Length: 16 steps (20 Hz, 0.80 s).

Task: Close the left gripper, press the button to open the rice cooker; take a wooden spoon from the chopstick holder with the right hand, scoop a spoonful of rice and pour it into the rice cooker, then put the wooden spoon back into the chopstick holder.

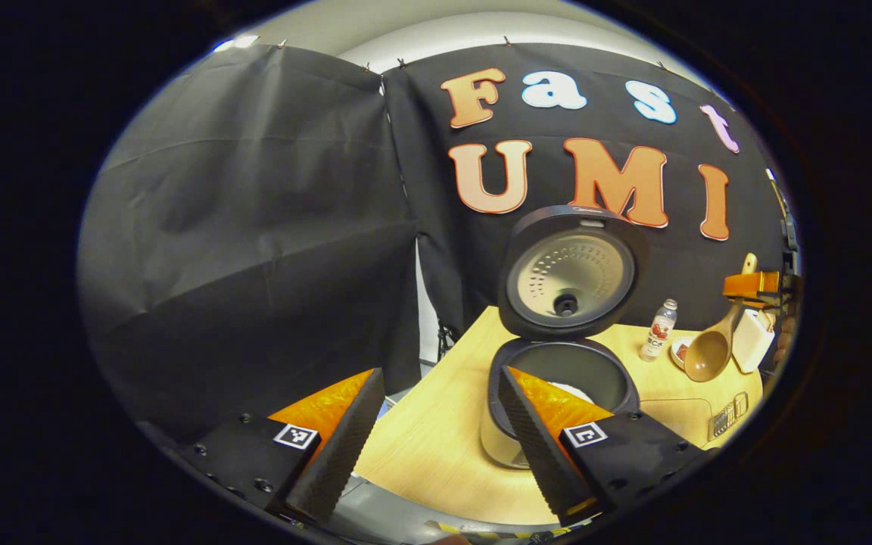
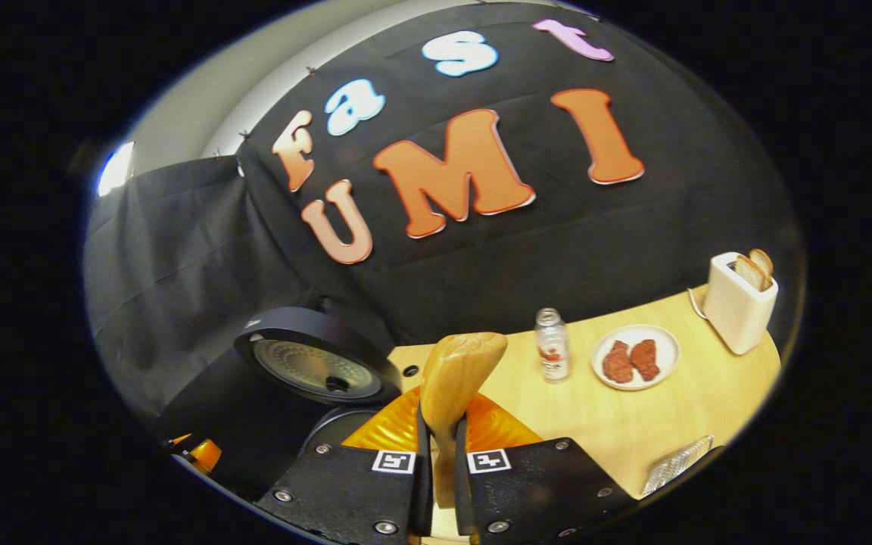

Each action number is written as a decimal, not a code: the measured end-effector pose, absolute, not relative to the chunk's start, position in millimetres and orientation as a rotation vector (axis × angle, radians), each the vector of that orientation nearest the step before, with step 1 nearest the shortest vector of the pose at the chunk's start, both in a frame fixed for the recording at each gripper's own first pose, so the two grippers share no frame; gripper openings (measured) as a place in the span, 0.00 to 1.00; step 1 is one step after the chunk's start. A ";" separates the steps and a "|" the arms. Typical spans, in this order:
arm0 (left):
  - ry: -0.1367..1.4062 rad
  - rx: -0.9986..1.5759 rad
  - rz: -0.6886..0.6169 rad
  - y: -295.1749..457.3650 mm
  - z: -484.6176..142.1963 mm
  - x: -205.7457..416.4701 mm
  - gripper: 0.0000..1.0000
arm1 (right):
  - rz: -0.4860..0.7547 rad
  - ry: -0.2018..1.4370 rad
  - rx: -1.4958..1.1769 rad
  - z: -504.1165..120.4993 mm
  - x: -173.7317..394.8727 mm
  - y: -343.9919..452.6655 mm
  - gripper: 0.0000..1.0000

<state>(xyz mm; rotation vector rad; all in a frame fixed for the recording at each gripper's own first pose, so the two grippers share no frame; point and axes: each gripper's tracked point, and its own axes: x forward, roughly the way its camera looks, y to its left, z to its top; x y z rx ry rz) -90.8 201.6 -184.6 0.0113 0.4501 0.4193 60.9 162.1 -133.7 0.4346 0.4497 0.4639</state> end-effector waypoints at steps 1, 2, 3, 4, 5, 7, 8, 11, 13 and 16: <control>0.452 0.011 0.408 193.5 -184.7 -89.3 1.00 | 0.430 0.458 0.443 -140.8 60.0 144.3 0.11; 0.453 0.012 0.396 184.5 -184.6 -86.8 1.00 | 0.397 0.462 0.452 -145.0 59.6 125.6 0.06; 0.453 0.015 0.382 176.0 -183.9 -84.3 1.00 | 0.368 0.463 0.453 -149.0 59.2 109.2 0.11; 0.453 0.019 0.367 166.7 -182.7 -80.4 1.00 | 0.337 0.464 0.458 -154.3 57.9 92.1 0.11; 0.454 0.025 0.353 157.5 -183.4 -76.8 1.00 | 0.307 0.465 0.463 -158.8 56.5 75.5 0.11; 0.454 0.041 0.321 139.6 -183.3 -71.3 1.00 | 0.243 0.469 0.490 -166.3 55.3 43.7 0.11; 0.459 0.049 0.305 130.2 -184.5 -69.5 1.00 | 0.210 0.469 0.505 -179.9 54.7 29.9 0.11; 0.453 0.052 0.259 100.4 -180.3 -59.0 1.00 | 0.126 0.476 0.516 -195.7 54.1 -14.6 0.11; 0.465 0.029 0.233 82.2 -182.4 -56.7 1.00 | 0.076 0.485 0.517 -209.1 52.1 -41.3 0.11; 0.473 0.040 0.213 65.7 -183.3 -54.6 1.00 | 0.023 0.481 0.539 -222.4 52.6 -67.4 0.11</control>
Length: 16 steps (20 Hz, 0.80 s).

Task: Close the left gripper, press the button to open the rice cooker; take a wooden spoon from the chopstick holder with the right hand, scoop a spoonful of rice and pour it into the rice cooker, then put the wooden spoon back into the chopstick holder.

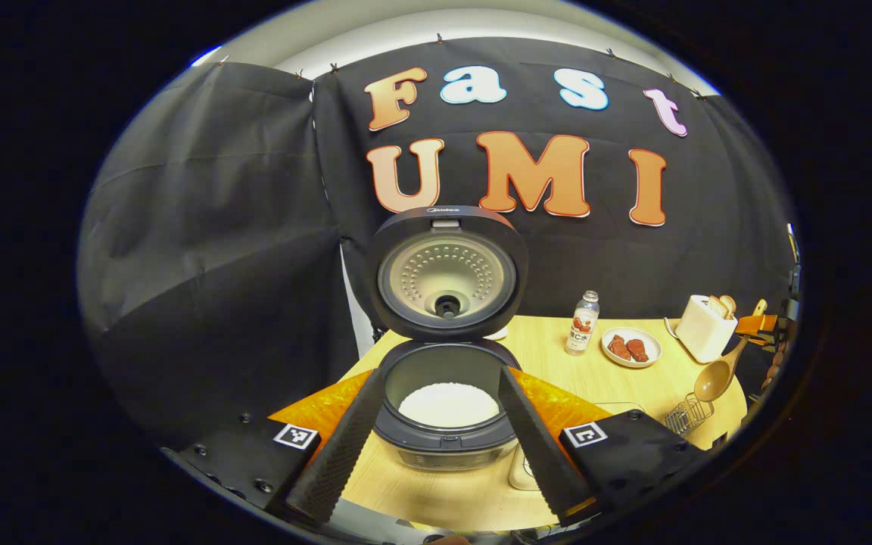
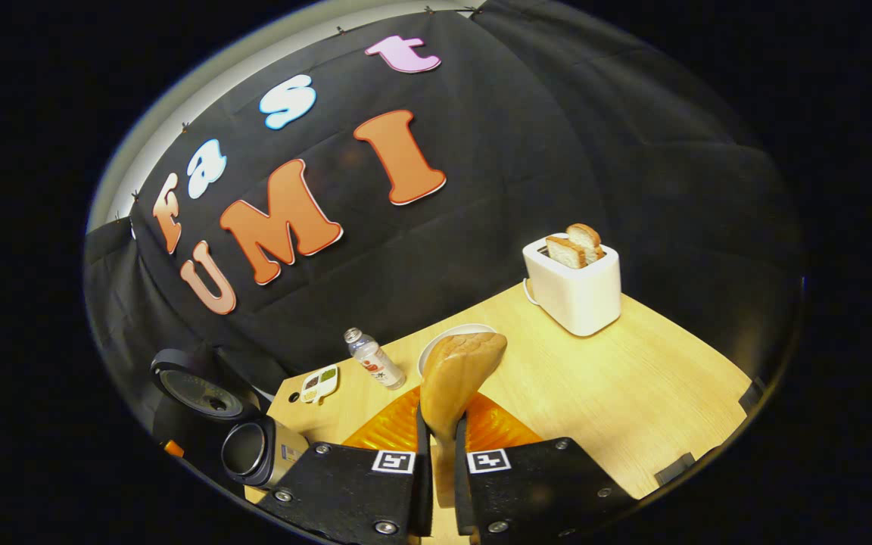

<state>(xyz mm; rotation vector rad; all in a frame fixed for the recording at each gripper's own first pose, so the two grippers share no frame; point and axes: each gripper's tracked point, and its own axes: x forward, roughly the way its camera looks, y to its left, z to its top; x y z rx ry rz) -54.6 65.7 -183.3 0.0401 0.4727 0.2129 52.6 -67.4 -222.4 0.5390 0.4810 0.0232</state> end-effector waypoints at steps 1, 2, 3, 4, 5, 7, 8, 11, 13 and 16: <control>0.474 0.047 0.209 62.8 -182.6 -53.9 1.00 | 0.013 0.482 0.539 -227.7 53.7 -73.0 0.11; 0.474 0.051 0.205 59.8 -181.5 -53.8 1.00 | 0.006 0.489 0.534 -235.2 52.0 -77.2 0.11; 0.476 0.056 0.204 57.2 -181.3 -53.1 1.00 | 0.001 0.492 0.524 -240.4 47.6 -81.7 0.11; 0.476 0.060 0.204 56.8 -180.7 -51.7 0.99 | -0.005 0.494 0.521 -245.1 48.7 -85.0 0.11; 0.477 0.061 0.207 56.6 -179.8 -52.3 1.00 | -0.005 0.492 0.519 -249.0 50.9 -86.4 0.11; 0.478 0.058 0.214 55.6 -179.4 -51.6 1.00 | 0.005 0.504 0.525 -259.1 52.9 -83.6 0.11; 0.479 0.059 0.217 54.8 -178.6 -51.5 1.00 | 0.009 0.518 0.524 -266.9 53.0 -82.3 0.12; 0.477 0.074 0.218 52.2 -176.6 -51.7 1.00 | 0.015 0.571 0.511 -290.4 51.3 -78.6 0.14; 0.477 0.081 0.219 52.3 -175.4 -50.3 1.00 | 0.022 0.621 0.515 -305.5 47.5 -74.2 0.17; 0.470 0.080 0.221 54.3 -171.6 -46.9 1.00 | 0.027 0.687 0.533 -319.9 38.0 -70.8 0.22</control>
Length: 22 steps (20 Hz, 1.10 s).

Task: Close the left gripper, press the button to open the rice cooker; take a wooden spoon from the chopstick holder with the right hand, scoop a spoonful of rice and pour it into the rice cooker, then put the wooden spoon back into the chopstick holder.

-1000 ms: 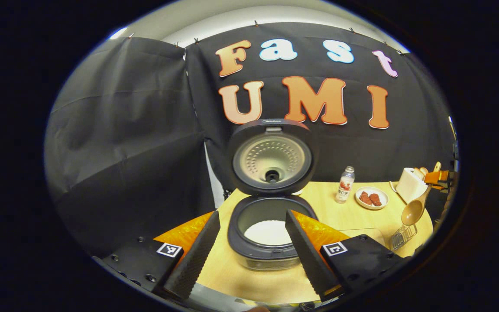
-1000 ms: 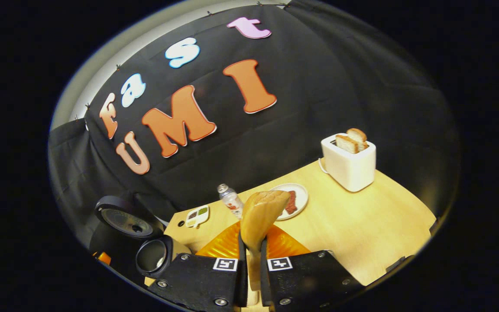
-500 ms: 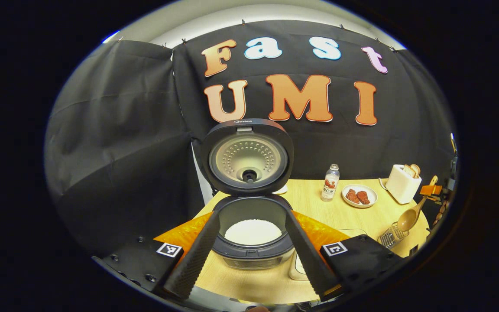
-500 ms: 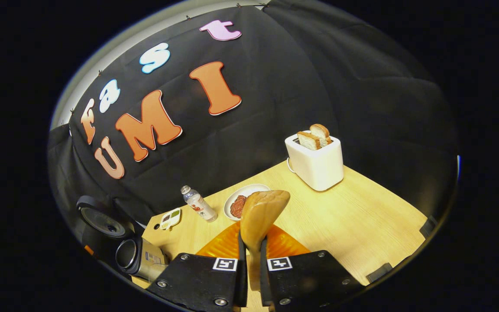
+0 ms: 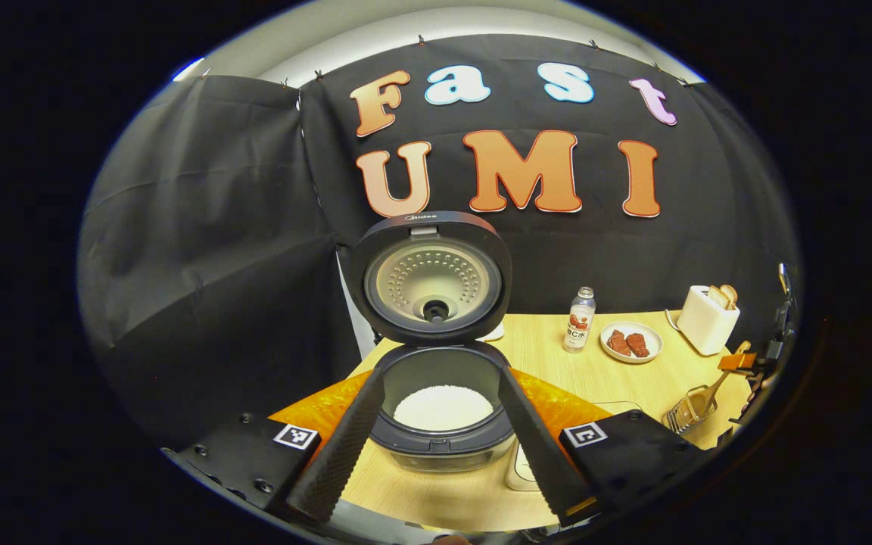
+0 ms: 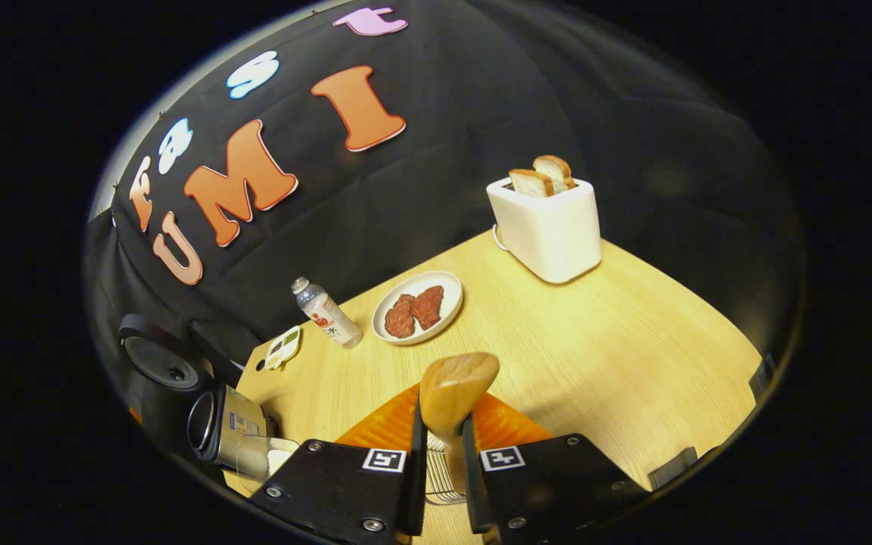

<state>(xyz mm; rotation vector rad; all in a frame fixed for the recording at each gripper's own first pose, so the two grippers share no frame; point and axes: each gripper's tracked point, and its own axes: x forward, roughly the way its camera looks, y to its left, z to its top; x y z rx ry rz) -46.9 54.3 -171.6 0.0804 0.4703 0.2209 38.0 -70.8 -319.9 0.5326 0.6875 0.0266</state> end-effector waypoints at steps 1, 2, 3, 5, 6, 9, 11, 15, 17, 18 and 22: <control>0.467 0.077 0.220 54.3 -170.1 -45.0 1.00 | 0.022 0.677 0.539 -317.2 39.5 -72.7 0.23; 0.464 0.072 0.218 54.3 -168.9 -42.0 1.00 | 0.016 0.676 0.542 -316.6 40.9 -74.5 0.24; 0.461 0.068 0.216 54.0 -167.2 -39.5 1.00 | 0.012 0.677 0.542 -315.2 40.9 -76.9 0.24; 0.453 0.062 0.211 52.0 -164.4 -35.1 1.00 | 0.011 0.682 0.543 -312.1 38.6 -78.1 0.25; 0.448 0.060 0.207 50.9 -163.5 -34.4 1.00 | 0.006 0.684 0.538 -311.1 37.5 -80.3 0.27; 0.441 0.057 0.195 48.1 -161.6 -34.0 1.00 | -0.012 0.700 0.521 -308.5 35.0 -86.7 0.34; 0.430 0.065 0.195 51.5 -157.1 -29.9 1.00 | -0.019 0.695 0.506 -300.2 36.1 -89.1 0.48; 0.385 0.061 0.214 65.8 -135.1 -6.4 1.00 | -0.042 0.653 0.432 -274.6 37.6 -98.4 0.77; 0.358 0.059 0.229 77.5 -120.0 12.2 1.00 | -0.044 0.603 0.357 -254.3 42.4 -106.2 0.86; 0.340 0.055 0.236 83.5 -111.1 22.5 1.00 | -0.040 0.578 0.322 -241.9 43.7 -108.3 0.89; 0.330 -0.051 0.254 112.7 -83.8 77.4 1.00 | 0.002 0.491 0.221 -188.9 49.4 -104.5 0.92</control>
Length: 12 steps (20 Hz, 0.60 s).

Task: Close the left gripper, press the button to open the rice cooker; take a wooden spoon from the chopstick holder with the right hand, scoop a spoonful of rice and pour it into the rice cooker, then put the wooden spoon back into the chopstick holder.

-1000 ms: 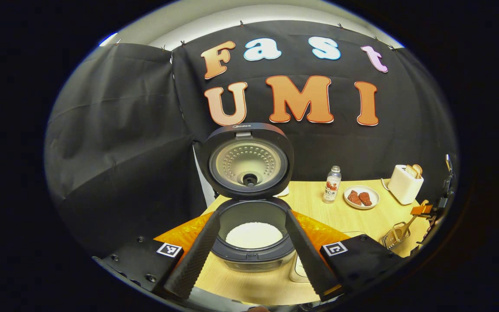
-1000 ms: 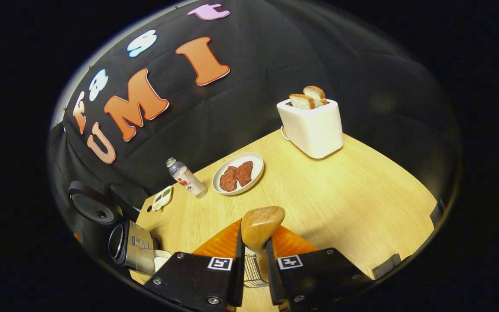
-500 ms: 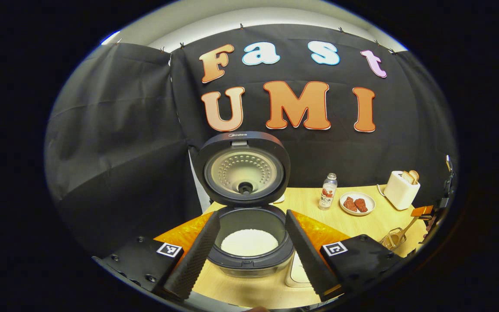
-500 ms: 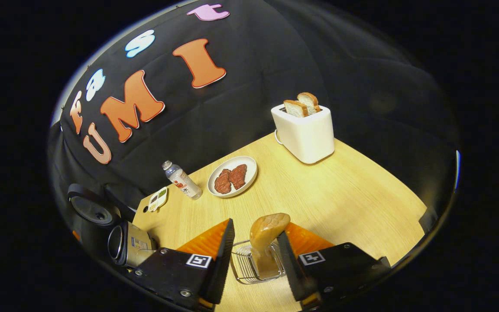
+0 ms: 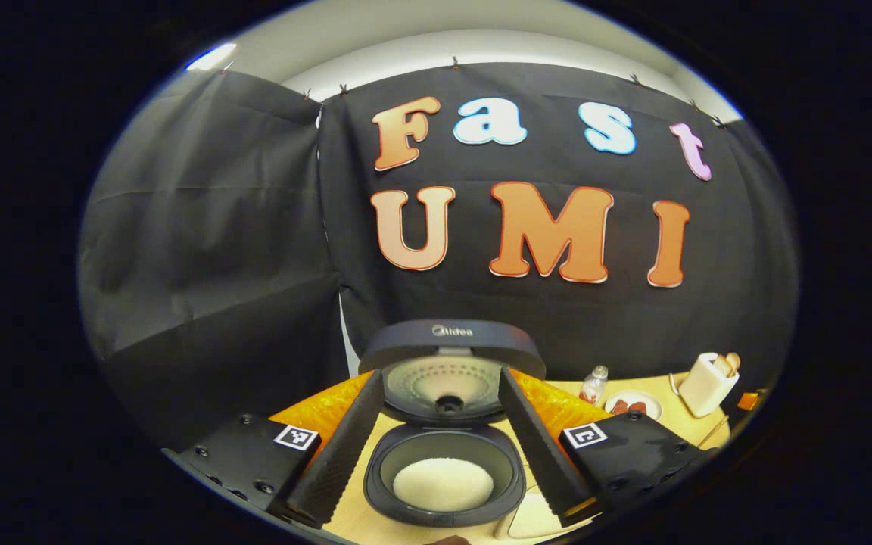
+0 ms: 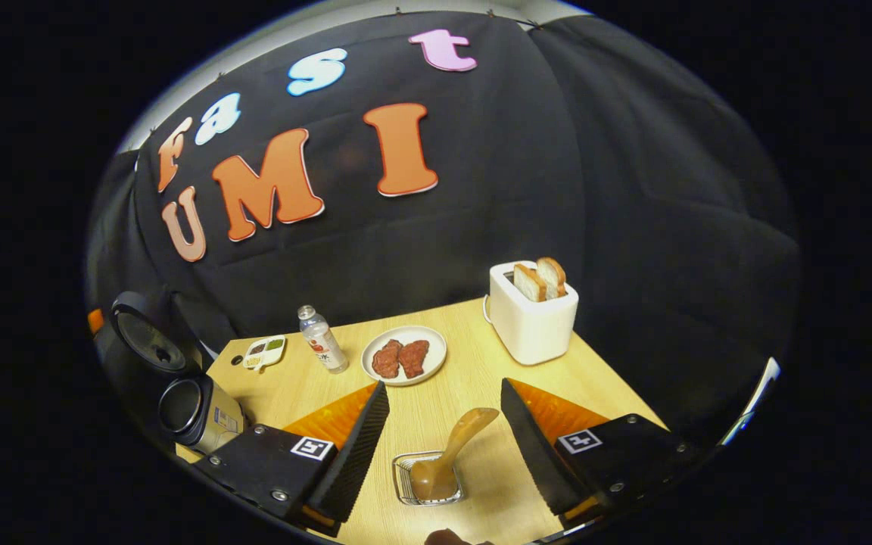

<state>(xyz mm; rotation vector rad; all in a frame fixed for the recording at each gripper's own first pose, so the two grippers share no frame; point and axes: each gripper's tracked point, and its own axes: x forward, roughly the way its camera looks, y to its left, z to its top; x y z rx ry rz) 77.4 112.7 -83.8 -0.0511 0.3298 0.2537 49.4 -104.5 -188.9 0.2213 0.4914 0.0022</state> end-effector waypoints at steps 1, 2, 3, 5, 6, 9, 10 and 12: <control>0.341 -0.090 0.244 115.5 -80.9 93.8 1.00 | 0.022 0.473 0.222 -176.3 48.8 -99.3 0.93; 0.355 -0.119 0.248 119.3 -80.2 108.1 0.97 | 0.048 0.445 0.230 -163.8 49.5 -92.1 0.93; 0.358 -0.137 0.237 120.5 -76.9 122.3 0.98 | 0.062 0.418 0.235 -152.2 49.8 -87.7 0.93; 0.349 -0.147 0.219 119.7 -73.2 154.4 0.99 | 0.079 0.379 0.235 -134.7 48.4 -84.8 0.93; 0.353 -0.133 0.213 118.7 -77.3 170.4 0.99 | 0.081 0.367 0.231 -128.8 46.3 -85.3 0.94; 0.459 -0.077 0.258 123.6 -111.9 198.4 0.99 | 0.084 0.342 0.198 -115.6 41.8 -88.4 0.94; 0.462 -0.043 0.282 128.9 -116.7 205.4 0.99 | 0.088 0.335 0.189 -112.9 41.8 -87.0 0.94; 0.517 -0.001 0.329 135.8 -126.2 205.0 0.99 | 0.104 0.341 0.177 -112.2 40.1 -81.9 0.94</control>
